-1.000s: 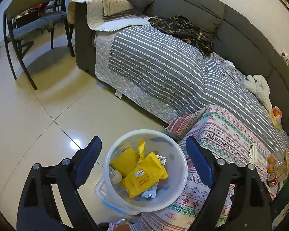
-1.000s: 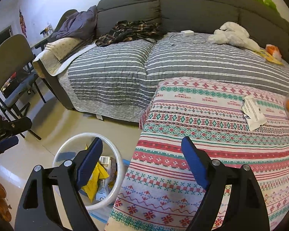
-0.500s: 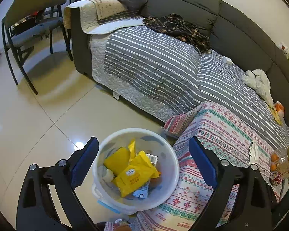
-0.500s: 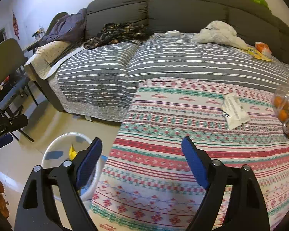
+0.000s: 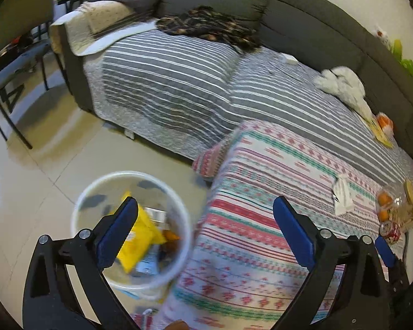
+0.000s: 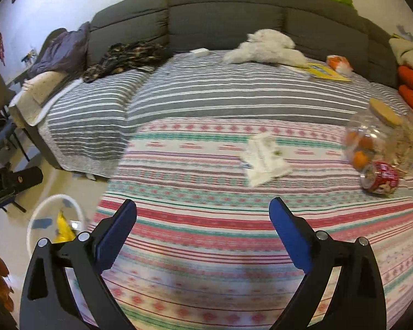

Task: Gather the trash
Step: 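Move both open tools back over the table toward the white packet and red can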

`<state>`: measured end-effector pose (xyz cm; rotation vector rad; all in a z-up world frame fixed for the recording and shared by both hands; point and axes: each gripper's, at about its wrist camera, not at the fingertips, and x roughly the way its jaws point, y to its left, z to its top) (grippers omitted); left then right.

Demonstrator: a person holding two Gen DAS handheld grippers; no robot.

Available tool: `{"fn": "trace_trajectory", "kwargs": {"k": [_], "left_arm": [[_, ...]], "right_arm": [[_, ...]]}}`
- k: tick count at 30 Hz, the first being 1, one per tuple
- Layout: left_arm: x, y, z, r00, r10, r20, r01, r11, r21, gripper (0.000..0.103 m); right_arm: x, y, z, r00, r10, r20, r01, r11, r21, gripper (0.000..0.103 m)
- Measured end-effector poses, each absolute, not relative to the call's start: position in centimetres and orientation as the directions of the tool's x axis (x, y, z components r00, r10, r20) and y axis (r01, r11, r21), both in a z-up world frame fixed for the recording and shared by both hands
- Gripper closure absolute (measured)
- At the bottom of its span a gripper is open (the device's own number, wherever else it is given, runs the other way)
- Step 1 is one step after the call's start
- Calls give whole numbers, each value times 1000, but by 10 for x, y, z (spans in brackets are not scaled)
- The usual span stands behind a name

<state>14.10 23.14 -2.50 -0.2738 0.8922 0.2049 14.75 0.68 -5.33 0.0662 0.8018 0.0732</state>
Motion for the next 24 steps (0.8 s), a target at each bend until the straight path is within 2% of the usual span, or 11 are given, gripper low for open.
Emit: {"fn": "trace_trajectory", "kwargs": {"k": [10, 15, 18, 24], "left_arm": [[182, 109, -65, 550, -31, -834, -84, 992, -93, 8], [220, 58, -86, 520, -46, -853, -64, 994, -92, 8], [250, 26, -95, 507, -49, -860, -71, 993, -99, 9], [300, -23, -123, 472, 50, -880, -71, 997, 18, 9]], "right_arm": [[127, -116, -86, 618, -28, -785, 109, 993, 50, 9], [113, -185, -108, 551, -85, -830, 255, 965, 70, 9], [114, -212, -102, 559, 39, -829, 324, 910, 261, 9], [110, -211, -100, 545, 115, -830, 312, 892, 328, 9]]}}
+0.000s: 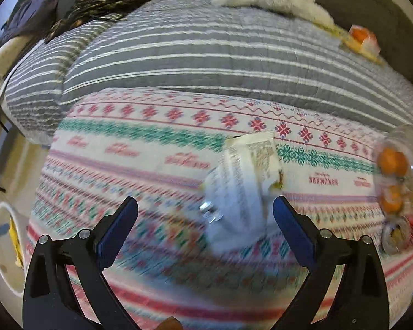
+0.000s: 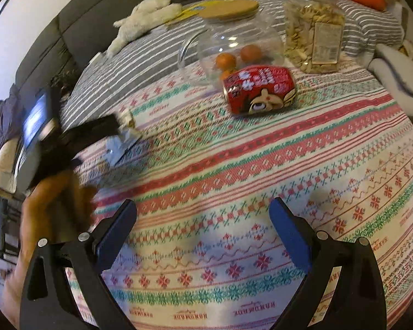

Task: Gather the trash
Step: 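Move both open tools back over the table toward the white packet and red can, then grasp the white snack packet with the left tool while the right tool grasps the red can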

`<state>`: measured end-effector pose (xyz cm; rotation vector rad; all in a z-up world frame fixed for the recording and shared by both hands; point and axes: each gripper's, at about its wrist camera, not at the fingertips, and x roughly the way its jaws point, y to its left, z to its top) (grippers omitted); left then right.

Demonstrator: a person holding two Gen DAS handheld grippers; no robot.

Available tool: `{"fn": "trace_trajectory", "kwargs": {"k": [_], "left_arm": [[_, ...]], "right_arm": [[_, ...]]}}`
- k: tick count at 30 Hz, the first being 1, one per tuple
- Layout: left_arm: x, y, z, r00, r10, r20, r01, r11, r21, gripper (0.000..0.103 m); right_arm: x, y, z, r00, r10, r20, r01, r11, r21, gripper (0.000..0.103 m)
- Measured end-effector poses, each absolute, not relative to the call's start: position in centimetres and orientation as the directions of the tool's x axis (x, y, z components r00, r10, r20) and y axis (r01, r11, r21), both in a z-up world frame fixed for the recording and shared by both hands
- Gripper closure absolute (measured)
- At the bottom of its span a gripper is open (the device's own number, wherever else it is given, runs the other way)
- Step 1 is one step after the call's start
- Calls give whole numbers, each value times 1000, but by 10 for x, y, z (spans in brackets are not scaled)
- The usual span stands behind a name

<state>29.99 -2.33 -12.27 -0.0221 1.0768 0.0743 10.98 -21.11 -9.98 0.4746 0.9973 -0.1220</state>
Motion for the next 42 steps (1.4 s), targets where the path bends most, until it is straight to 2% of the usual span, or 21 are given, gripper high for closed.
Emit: {"fn": "trace_trajectory", "kwargs": {"k": [3, 4, 6, 8, 9, 11, 13, 15, 17, 19, 21, 27, 29, 32, 33, 36, 42], "left_arm": [[311, -32, -136, 458, 47, -888, -74, 997, 15, 10], [314, -35, -141, 455, 30, -890, -61, 998, 2, 23], [311, -40, -141, 482, 45, -875, -33, 999, 33, 35], [304, -45, -139, 505, 21, -863, 30, 999, 42, 52], [299, -45, -138, 506, 4, -863, 55, 998, 37, 56], [284, -37, -134, 497, -43, -866, 107, 994, 12, 60], [267, -27, -128, 506, -69, -860, 142, 990, 4, 61], [242, -9, -120, 525, -85, -847, 179, 984, 12, 61], [220, 9, -118, 517, -97, -850, 191, 982, 4, 61], [202, 21, -118, 513, -100, -852, 192, 981, 0, 61], [180, 30, -118, 505, -107, -856, 195, 981, -7, 60], [151, 39, -115, 474, -107, -874, 162, 986, -33, 60], [147, 45, -109, 489, -117, -864, 143, 988, -52, 59], [149, 50, -103, 514, -114, -850, 131, 990, -54, 59], [150, 52, -101, 519, -114, -847, 127, 990, -56, 59], [154, 60, -100, 520, -129, -844, 112, 990, -82, 59], [154, 70, -91, 530, -152, -834, 94, 988, -121, 58]], "right_arm": [[108, -214, -104, 526, 93, -846, 306, 907, 290, 9], [108, -216, -105, 517, 77, -852, 309, 912, 270, 9], [113, -223, -112, 500, 37, -865, 315, 923, 222, 9], [116, -229, -116, 490, -21, -871, 306, 940, 150, 9], [120, -231, -117, 497, -72, -865, 291, 953, 88, 9], [127, -234, -116, 526, -150, -837, 237, 971, -24, 9], [136, -237, -107, 582, -172, -794, 106, 985, -136, 9], [140, -242, -97, 661, -214, -719, -9, 956, -292, 9], [148, -248, -93, 718, -176, -673, -135, 914, -383, 9], [158, -252, -93, 718, -94, -689, -265, 879, -396, 9], [173, -254, -95, 688, -28, -725, -360, 855, -374, 9], [205, -268, -112, 598, 157, -786, -424, 894, -145, 8], [202, -264, -115, 593, 200, -780, -448, 887, -113, 8], [189, -260, -115, 476, 332, -815, -491, 869, 67, 14], [178, -255, -113, 442, 362, -821, -519, 849, 95, 20], [158, -245, -104, 498, 300, -814, -516, 857, 0, 20], [195, -235, -109, 465, 244, -851, -293, 949, 112, 17]]}}
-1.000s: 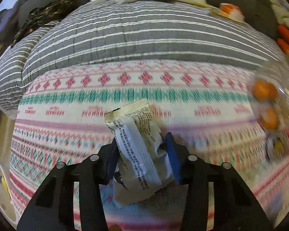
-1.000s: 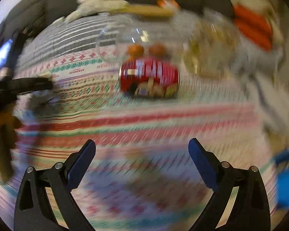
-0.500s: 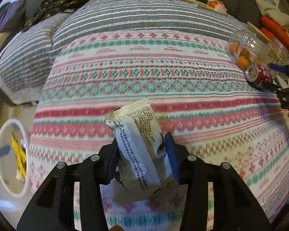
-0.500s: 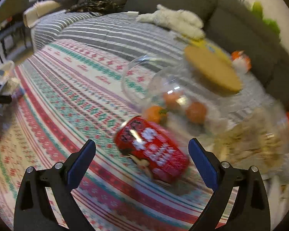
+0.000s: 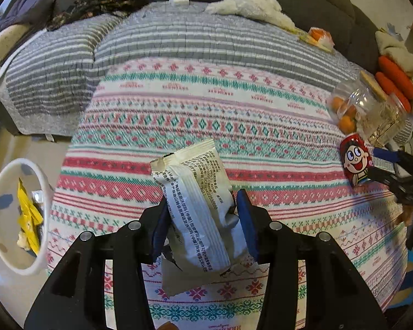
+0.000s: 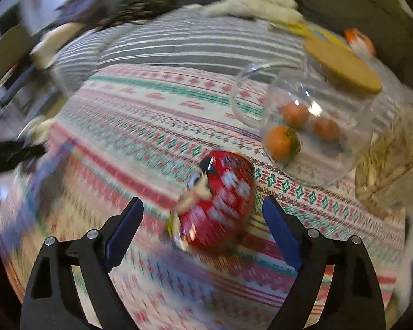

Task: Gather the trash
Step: 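Grasp the white snack packet with the left tool while the right tool grasps the red can, then carry the white packet and red can over the white bin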

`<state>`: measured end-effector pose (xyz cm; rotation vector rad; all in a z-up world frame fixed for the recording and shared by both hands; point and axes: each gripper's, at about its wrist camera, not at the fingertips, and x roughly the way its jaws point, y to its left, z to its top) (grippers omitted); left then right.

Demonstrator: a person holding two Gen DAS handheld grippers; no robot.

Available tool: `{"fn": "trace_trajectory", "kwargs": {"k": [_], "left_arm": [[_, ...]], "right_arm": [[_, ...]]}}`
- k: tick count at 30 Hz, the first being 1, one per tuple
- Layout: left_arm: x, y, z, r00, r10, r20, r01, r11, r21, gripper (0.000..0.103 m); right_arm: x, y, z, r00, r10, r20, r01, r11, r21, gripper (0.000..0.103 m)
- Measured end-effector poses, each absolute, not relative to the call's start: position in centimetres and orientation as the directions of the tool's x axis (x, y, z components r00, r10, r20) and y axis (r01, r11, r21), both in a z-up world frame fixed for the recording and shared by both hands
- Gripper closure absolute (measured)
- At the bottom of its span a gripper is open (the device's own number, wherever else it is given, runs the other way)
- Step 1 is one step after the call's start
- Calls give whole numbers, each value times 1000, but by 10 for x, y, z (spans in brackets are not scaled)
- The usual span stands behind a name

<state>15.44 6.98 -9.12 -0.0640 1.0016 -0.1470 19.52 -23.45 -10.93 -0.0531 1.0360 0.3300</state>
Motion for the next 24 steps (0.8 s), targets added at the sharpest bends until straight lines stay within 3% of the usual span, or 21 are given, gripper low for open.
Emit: {"fn": "trace_trajectory", "kwargs": {"k": [2, 3, 4, 6, 10, 17, 24], "left_arm": [[153, 71, -85, 545, -149, -825, 100, 989, -113, 58], [153, 72, -83, 549, -152, -822, 101, 988, -116, 58], [153, 73, -81, 551, -156, -820, 102, 988, -120, 58], [152, 78, -76, 557, -173, -813, 104, 985, -138, 58], [148, 87, -64, 572, -215, -792, 117, 976, -181, 59], [132, 107, -37, 619, -252, -744, 119, 966, -229, 59], [111, 144, -20, 663, -233, -711, 85, 968, -238, 59]], "right_arm": [[209, -231, -115, 452, 219, -865, -182, 972, 152, 17], [213, -232, -118, 447, 203, -871, -130, 978, 162, 21], [217, -234, -123, 432, 189, -882, -67, 982, 178, 45], [221, -239, -134, 401, 221, -889, 31, 966, 255, 44], [203, -233, -130, 426, 205, -881, 76, 963, 260, 44], [159, -185, -89, 528, 204, -824, 4, 970, 243, 44], [136, -116, -44, 588, 299, -751, -115, 950, 289, 44]]}}
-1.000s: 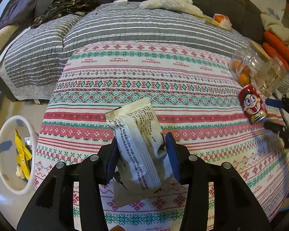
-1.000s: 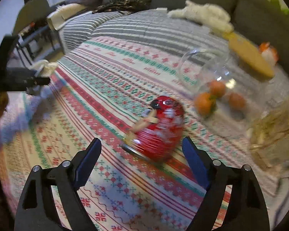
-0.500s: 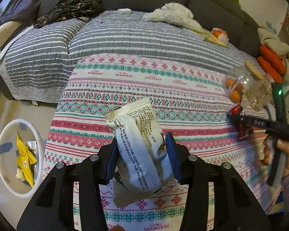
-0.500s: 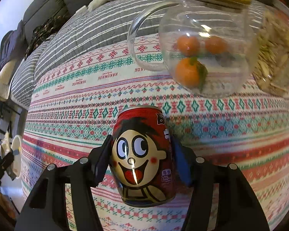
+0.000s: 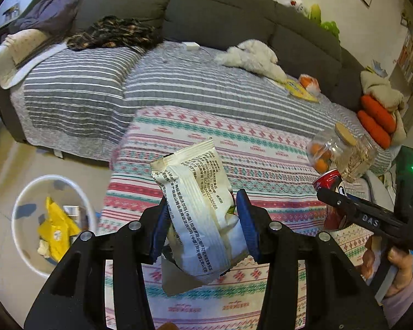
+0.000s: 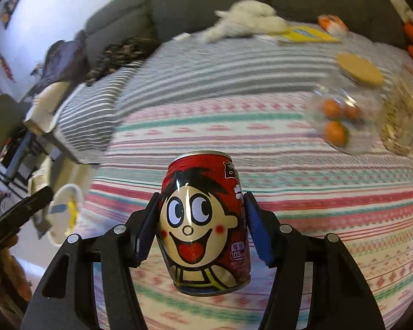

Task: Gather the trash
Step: 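Carry the white packet and red can over the white bin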

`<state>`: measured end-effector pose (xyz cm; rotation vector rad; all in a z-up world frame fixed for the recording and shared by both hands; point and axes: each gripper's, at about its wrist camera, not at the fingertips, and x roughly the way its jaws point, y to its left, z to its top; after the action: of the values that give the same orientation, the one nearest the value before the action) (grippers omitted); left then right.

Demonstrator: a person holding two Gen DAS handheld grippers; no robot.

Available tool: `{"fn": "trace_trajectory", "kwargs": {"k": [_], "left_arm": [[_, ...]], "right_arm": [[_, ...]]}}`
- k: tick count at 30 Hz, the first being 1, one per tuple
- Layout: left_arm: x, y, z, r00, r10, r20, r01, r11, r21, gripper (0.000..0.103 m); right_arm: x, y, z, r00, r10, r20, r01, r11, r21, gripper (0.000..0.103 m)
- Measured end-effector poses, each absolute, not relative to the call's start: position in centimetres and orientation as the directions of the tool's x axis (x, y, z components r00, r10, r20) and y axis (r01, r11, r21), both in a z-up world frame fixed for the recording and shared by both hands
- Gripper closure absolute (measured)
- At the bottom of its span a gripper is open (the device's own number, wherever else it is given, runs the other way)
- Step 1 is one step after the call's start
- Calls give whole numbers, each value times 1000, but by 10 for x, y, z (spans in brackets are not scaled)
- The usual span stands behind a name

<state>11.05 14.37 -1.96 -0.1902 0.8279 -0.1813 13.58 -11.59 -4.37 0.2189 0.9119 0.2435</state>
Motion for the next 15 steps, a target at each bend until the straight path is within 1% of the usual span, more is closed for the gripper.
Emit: {"fn": "trace_trajectory", "kwargs": {"k": [8, 15], "left_arm": [[87, 200, -3, 707, -184, -683, 13, 969, -247, 59], [77, 249, 1, 729, -99, -678, -78, 971, -226, 59]], "right_arm": [[123, -30, -12, 640, 371, -673, -238, 928, 286, 44], [117, 44, 6, 677, 407, -614, -331, 913, 240, 44]]}}
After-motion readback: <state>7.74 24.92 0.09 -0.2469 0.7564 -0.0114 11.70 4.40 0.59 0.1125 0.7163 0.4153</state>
